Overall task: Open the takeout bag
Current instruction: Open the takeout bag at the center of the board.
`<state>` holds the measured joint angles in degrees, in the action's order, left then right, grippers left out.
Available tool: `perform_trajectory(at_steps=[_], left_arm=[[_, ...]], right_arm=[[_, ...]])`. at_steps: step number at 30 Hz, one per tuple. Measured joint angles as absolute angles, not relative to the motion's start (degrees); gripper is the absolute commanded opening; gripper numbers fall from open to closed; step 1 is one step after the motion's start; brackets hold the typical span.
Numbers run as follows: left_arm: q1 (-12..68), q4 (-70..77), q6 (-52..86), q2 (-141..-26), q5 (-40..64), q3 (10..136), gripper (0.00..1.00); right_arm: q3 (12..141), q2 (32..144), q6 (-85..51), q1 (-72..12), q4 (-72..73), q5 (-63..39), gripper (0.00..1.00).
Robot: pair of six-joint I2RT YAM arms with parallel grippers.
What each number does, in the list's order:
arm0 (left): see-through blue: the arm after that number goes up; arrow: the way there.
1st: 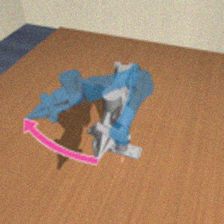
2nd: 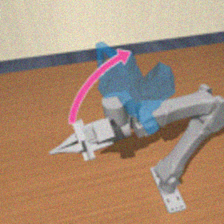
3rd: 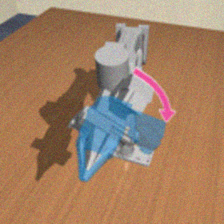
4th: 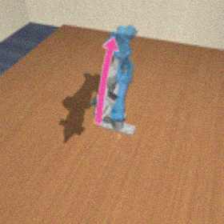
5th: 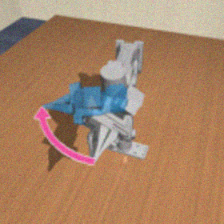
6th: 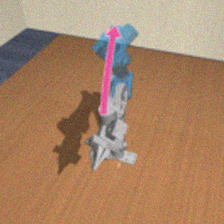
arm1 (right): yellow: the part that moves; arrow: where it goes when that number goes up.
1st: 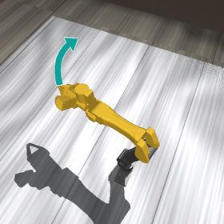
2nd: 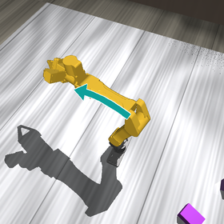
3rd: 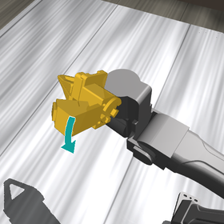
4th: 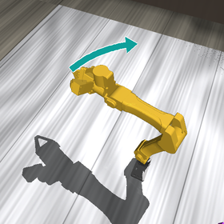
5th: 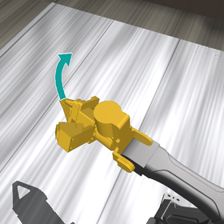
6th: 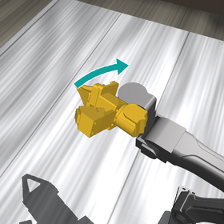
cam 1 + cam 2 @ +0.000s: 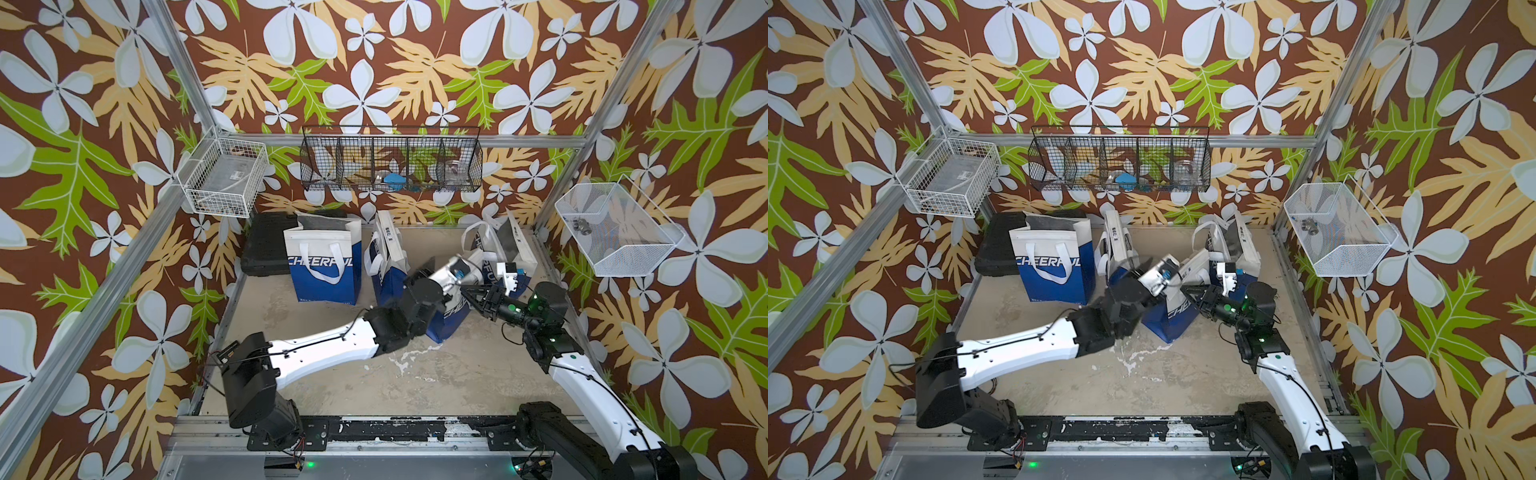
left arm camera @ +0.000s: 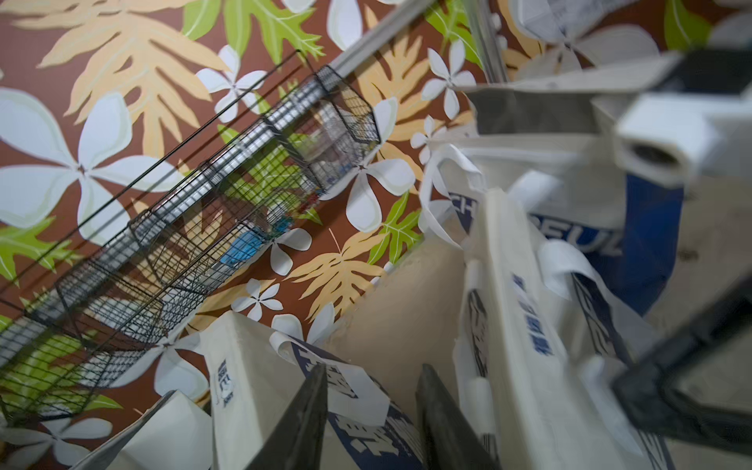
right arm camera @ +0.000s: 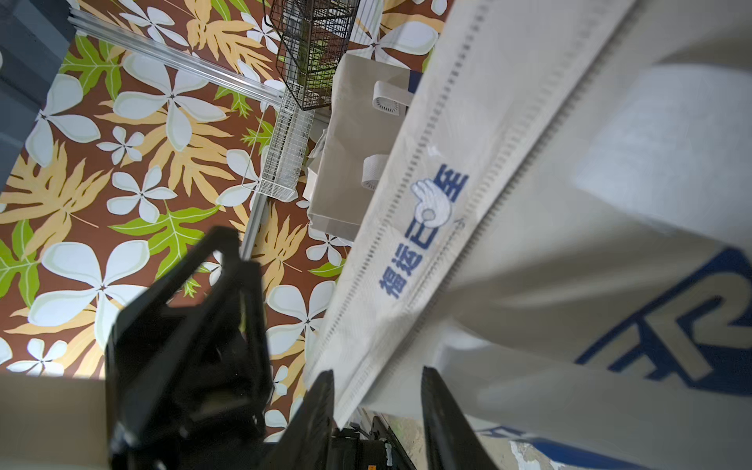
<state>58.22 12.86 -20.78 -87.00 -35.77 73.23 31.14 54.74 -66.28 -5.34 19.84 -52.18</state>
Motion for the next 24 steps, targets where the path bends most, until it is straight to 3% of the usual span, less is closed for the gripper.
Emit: perform_trajectory(at_steps=[5, 9, 24], left_arm=[[49.98, 9.02, -4.21, -85.41, -19.29, 76.38, 0.43], [46.50, 5.80, 4.19, -89.06, -9.32, 78.24, 0.37], [44.58, 7.79, 18.65, -95.74, 5.91, 75.48, 0.09]], right_arm=[[31.09, 57.84, -69.06, -7.68, 25.30, -52.97, 0.35], [30.85, 59.57, -70.70, -9.39, 28.60, -52.95, 0.33], [24.73, 67.18, -88.64, -9.41, 52.53, -50.98, 0.18]])
